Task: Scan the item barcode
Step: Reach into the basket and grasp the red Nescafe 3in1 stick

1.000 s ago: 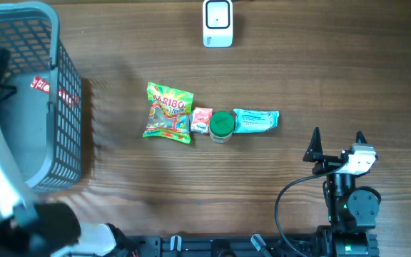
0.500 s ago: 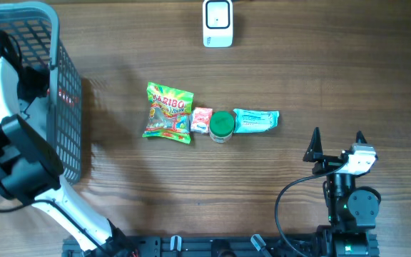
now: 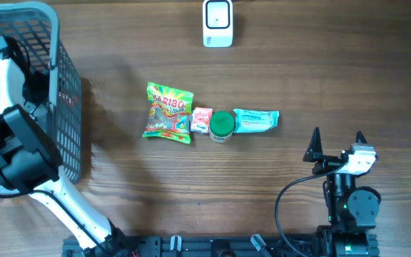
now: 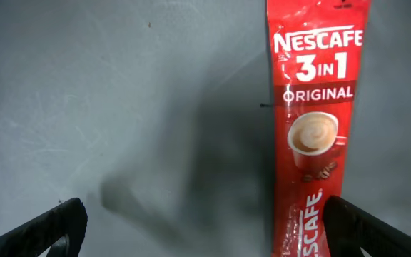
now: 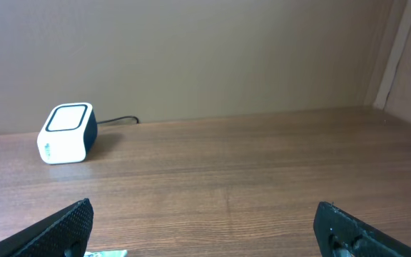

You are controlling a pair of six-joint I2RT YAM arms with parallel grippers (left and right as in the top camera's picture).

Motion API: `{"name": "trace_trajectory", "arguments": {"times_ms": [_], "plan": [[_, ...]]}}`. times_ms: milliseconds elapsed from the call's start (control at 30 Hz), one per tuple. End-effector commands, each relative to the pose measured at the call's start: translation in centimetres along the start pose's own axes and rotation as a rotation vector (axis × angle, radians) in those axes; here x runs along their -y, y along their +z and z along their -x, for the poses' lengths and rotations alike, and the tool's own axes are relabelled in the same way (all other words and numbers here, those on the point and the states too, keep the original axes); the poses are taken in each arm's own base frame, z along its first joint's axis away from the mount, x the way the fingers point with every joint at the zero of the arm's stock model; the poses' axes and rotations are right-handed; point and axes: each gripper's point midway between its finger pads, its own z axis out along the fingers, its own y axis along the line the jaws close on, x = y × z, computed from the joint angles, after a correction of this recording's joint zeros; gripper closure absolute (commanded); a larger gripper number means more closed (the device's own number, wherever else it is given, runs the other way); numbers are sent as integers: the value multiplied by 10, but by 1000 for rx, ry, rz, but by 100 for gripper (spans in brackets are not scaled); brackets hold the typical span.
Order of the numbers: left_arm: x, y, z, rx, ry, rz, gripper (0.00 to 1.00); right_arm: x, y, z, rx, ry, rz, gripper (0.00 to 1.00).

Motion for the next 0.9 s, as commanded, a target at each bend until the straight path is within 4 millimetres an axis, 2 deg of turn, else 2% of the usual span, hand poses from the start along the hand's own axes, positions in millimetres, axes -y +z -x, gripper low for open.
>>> {"name": "trace_trajectory", "arguments": {"times_ms": [0,67,100,133,167,200,267,300,433,567,633,667,700,733,767,867], "plan": [[-11,10,-9,-32,52,73,5,-3,0,1,6,-14,15,0],[-26,9,-8,-22,58,151,11,-3,0,1,6,-13,15,0],[-32,8,-9,-21,60,182,23,-3,0,1,6,-13,15,0],[-36,7,-10,-26,58,201,30,-3,0,1,6,-13,15,0],[-38,6,-12,-36,57,209,47,-3,0,1,6,-13,15,1],[-39,6,-14,-43,45,215,68,-3,0,1,6,-13,15,0],[-41,5,-18,-55,9,224,93,-3,0,1,6,-13,15,0],[-41,5,-19,-57,2,224,96,-3,0,1,6,-13,15,0],[-41,2,-19,-57,-14,222,96,-3,0,1,6,-14,15,0],[-38,-25,-8,5,-59,188,96,-3,0,1,6,-14,15,0],[-36,-41,-2,50,-91,160,96,-3,0,1,6,-13,15,0],[-35,-47,0,62,-94,149,78,-3,0,1,6,-14,15,0],[-33,-52,0,69,-99,131,30,-3,0,1,6,-13,15,0],[-32,-53,0,67,-100,123,4,-3,0,1,6,-13,15,0],[-31,-53,-1,63,-100,120,0,-3,0,1,6,-14,15,0],[-27,-50,-5,34,-100,94,0,-3,0,1,6,-13,15,0]]}}
